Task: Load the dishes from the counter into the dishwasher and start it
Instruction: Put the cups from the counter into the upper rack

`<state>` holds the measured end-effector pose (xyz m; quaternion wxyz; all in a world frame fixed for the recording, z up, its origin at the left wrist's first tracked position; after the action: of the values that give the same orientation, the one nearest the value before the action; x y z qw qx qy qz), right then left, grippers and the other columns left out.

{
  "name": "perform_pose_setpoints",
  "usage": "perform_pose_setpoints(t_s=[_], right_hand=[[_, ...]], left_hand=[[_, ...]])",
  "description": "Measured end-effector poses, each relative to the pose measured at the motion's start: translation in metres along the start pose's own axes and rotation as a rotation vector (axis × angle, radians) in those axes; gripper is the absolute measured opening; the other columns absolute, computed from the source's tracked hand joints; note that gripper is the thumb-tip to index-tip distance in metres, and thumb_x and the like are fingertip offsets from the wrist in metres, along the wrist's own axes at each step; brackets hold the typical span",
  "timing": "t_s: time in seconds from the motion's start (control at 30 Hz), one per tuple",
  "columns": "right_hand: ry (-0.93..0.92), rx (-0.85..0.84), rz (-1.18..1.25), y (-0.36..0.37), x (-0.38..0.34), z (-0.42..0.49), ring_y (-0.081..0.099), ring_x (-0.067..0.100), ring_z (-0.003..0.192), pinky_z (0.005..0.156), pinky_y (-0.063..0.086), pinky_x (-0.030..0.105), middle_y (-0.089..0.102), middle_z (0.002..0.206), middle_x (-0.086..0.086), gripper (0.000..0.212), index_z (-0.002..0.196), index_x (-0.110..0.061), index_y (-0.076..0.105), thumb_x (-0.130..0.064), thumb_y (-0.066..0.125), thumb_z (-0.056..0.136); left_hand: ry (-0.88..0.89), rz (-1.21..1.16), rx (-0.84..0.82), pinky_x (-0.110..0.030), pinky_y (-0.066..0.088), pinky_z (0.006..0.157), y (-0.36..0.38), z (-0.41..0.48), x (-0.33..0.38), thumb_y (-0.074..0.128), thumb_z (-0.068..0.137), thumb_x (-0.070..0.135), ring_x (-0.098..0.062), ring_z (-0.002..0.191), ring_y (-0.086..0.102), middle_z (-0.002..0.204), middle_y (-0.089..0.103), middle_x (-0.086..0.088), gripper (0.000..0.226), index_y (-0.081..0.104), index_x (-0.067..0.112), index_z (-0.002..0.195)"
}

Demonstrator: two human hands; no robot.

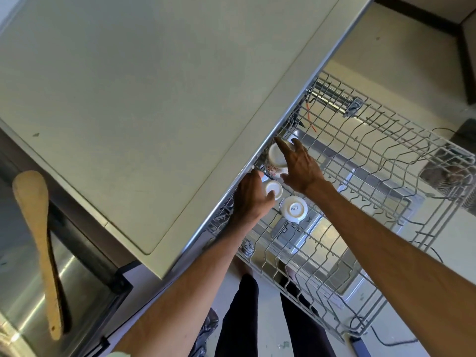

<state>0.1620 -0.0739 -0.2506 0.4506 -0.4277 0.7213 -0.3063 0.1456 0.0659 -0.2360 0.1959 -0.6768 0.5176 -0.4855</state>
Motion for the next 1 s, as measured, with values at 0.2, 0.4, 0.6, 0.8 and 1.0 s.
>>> perform_pose_setpoints(t_s=[0.2,0.4,0.6,0.8,1.0], right_hand=[[0.041,0.089,0.132,-0.002,0.006,-0.010,0.027,0.045,0.147,0.110,0.042,0.057,0.011,0.162,0.029,0.108,0.161,-0.019,0.010,-0.009,0.080,0.079],[0.111,0.219,0.243,-0.004,0.011,-0.033,0.042,0.047,0.137,0.106,0.044,0.052,0.018,0.160,0.025,0.089,0.155,-0.006,0.024,-0.006,0.074,0.082],[0.123,0.268,0.308,0.004,0.012,-0.049,0.041,0.049,0.136,0.104,0.047,0.056,0.025,0.155,0.027,0.077,0.148,-0.001,0.033,-0.003,0.071,0.081],[0.120,0.303,0.303,0.005,0.014,-0.054,0.053,0.046,0.125,0.092,0.057,0.052,0.028,0.153,0.025,0.074,0.146,-0.003,0.036,-0.002,0.072,0.081],[0.091,0.353,0.320,0.000,0.010,-0.061,0.055,0.047,0.122,0.085,0.059,0.052,0.030,0.151,0.028,0.071,0.145,0.000,0.039,0.003,0.069,0.081]], left_hand=[[0.108,0.207,-0.073,-0.045,0.048,0.099,0.032,0.009,0.009,0.074,0.085,0.030,-0.030,0.131,0.046,0.142,0.052,-0.009,0.069,0.041,0.020,0.145],[0.140,0.217,-0.081,-0.039,0.051,0.093,0.039,0.011,0.002,0.077,0.084,0.028,-0.026,0.123,0.054,0.140,0.053,-0.008,0.073,0.041,0.025,0.147],[0.073,0.171,-0.028,-0.041,0.046,0.100,0.029,0.013,-0.011,0.073,0.088,0.024,-0.028,0.130,0.049,0.143,0.051,-0.011,0.068,0.040,0.019,0.148],[0.078,0.174,0.015,-0.037,0.047,0.099,0.017,0.016,-0.010,0.076,0.086,0.024,-0.025,0.129,0.052,0.141,0.057,-0.008,0.066,0.046,0.017,0.144],[0.077,0.241,0.031,-0.044,0.048,0.099,0.020,0.012,-0.005,0.076,0.087,0.027,-0.030,0.128,0.054,0.142,0.056,-0.010,0.067,0.044,0.017,0.145]])
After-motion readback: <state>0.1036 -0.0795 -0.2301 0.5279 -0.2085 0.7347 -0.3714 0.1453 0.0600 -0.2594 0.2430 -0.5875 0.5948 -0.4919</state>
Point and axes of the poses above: each hand's wrist, its own z-axis towards the middle knuckle, its own y-axis out of the palm, x = y × z, the point moved 10 cm from there along z, towards the middle knuckle
